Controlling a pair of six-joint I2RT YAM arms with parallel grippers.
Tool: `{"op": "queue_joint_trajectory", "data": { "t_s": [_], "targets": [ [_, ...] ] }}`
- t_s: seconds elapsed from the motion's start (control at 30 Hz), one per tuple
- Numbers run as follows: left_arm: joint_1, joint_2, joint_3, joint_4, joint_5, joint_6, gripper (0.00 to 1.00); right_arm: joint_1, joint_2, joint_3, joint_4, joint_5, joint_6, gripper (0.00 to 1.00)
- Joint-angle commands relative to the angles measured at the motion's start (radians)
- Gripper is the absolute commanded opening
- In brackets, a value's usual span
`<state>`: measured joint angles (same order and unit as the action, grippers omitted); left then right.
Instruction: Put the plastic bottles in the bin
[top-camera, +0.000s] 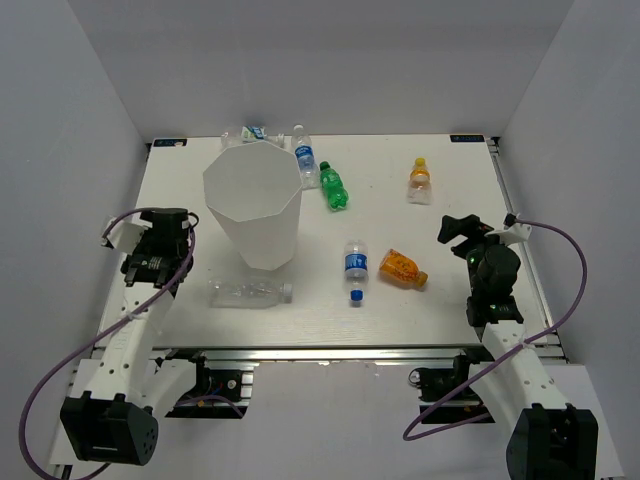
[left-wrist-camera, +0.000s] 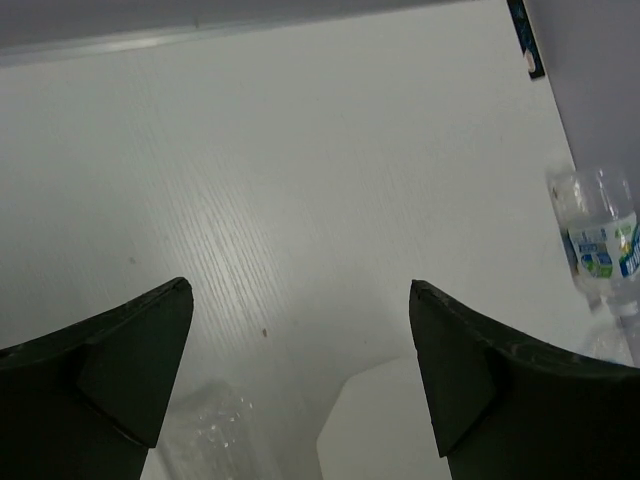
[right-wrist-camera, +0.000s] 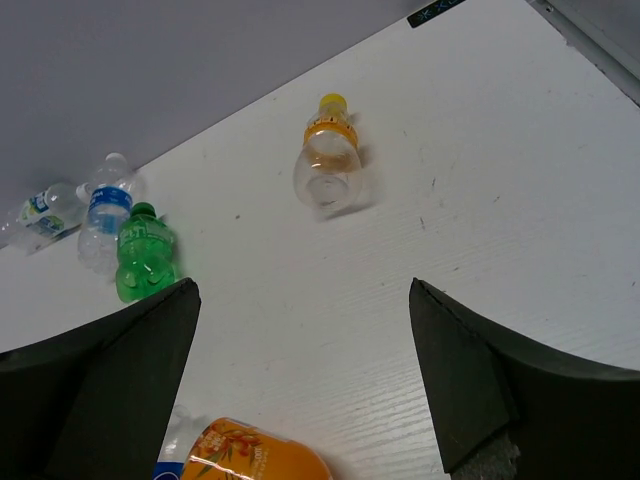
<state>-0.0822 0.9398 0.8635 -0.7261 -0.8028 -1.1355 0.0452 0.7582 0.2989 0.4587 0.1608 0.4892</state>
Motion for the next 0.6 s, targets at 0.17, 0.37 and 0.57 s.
{"op": "queue_joint_trajectory", "data": {
  "t_s": [0.17,0.37,0.57],
  "targets": [
    [0.001,-0.074,-0.199,0.000,0.391,-0.119,0.98,-0.005,-0.043,0.023,0.026,-0.016,-0.034,0.89],
    [0.002,-0.111,-0.337,0.079,0.522,-0.191,0.98,-0.005,-0.051,0.003,0.060,-0.052,-0.044,0.89],
    [-0.011,-0.035,-0.360,0.154,0.557,-0.201,0.98,-0.007,-0.042,0.005,0.063,-0.075,-0.057,0.89]
  ]
}}
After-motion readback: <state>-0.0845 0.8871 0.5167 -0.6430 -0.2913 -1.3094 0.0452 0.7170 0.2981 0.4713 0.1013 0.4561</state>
